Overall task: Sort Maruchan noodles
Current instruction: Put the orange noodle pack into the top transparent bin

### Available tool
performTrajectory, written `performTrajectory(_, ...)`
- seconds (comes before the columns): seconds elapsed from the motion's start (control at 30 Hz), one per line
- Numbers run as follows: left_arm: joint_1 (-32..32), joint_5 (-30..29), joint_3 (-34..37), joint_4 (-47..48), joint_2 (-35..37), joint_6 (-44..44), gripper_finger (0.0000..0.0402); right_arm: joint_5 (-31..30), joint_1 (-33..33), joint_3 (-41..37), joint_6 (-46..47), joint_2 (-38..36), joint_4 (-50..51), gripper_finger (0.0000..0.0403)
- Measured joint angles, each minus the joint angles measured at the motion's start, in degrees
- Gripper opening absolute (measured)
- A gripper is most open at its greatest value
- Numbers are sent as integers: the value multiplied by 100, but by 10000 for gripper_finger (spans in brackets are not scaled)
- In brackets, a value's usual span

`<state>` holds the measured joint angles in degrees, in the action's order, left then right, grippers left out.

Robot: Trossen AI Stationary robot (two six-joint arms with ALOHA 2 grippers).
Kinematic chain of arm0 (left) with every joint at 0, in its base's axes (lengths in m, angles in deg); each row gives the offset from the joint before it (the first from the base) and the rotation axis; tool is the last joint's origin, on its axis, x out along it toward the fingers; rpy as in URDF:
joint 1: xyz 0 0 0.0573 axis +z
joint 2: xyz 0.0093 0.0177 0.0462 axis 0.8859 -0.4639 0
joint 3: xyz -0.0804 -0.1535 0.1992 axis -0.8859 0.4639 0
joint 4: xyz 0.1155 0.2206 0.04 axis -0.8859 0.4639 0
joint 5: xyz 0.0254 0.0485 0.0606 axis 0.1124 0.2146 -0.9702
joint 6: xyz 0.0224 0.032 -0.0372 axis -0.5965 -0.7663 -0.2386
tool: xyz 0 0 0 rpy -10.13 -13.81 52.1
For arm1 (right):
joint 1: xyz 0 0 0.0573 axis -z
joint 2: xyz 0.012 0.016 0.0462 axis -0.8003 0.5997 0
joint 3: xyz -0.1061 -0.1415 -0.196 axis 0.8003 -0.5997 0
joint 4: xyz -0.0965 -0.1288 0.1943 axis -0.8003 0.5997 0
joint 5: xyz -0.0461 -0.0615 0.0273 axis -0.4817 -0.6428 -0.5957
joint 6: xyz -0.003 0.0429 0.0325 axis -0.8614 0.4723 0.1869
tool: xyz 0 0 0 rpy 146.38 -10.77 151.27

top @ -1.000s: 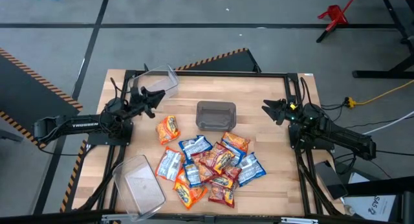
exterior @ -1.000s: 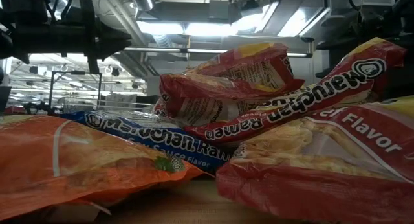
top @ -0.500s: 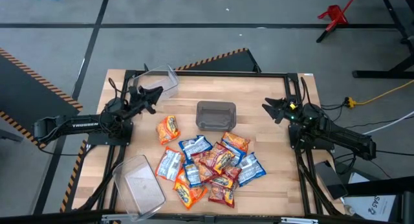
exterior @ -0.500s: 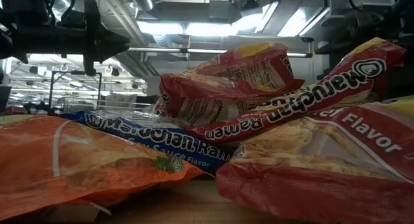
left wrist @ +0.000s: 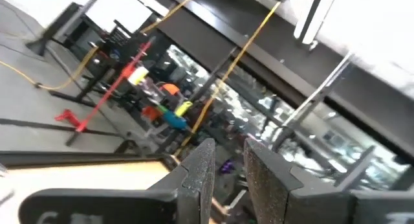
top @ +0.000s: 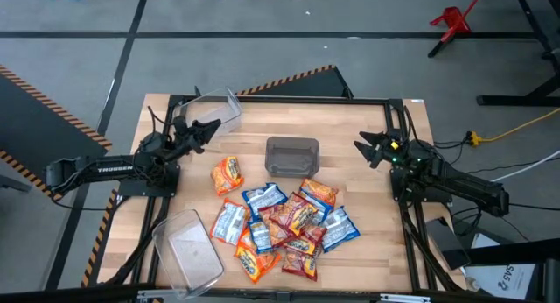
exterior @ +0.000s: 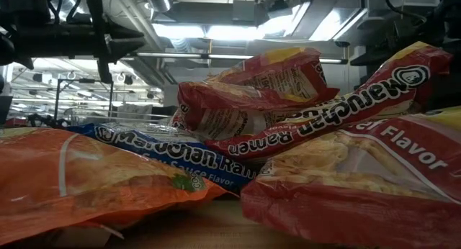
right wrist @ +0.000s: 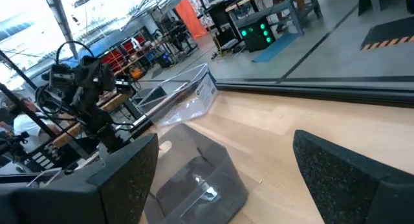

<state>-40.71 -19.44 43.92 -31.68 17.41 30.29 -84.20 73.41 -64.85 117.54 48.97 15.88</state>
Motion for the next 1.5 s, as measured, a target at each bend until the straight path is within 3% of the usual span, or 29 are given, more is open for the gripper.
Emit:
performTrajectory(0.13,0,344,-2,-49,-2,398,78,633,2,0,10,0,45,344)
performTrajectory(0.3,2,423,-82,-54,0,503,78,617,2,-1,470,-1,37,344)
performTrajectory(0.4,-9,518,-251,-44,-2,329,78,910,2,72,422,4,-363,344)
performTrajectory(0.5,-132,829,-641,-17,-2,32,84,1022,2,592,-95,101,-455,344)
performTrajectory(0.67,-606,1297,-1689,600,-220,-1133,110,709,2,1963,-1704,863,796,344)
performTrajectory(0.87,-1323,1360,-3116,2103,-1040,-2607,152,511,0,3427,-2773,2386,2821,344)
performTrajectory(1.1,-1902,1051,-4727,5239,-2354,-3128,185,570,-2,3720,-3185,3595,3597,344)
performTrajectory(1.17,-1980,910,-5147,6345,-2662,-3003,186,552,-2,3720,-3294,3822,3621,344)
performTrajectory(1.33,-1991,366,-6050,8536,-3208,-1674,186,412,-2,3720,-3326,4233,3497,344)
performTrajectory(1.5,-2117,415,-6178,9096,-3402,-1033,186,410,-2,3720,-3326,4452,3444,344)
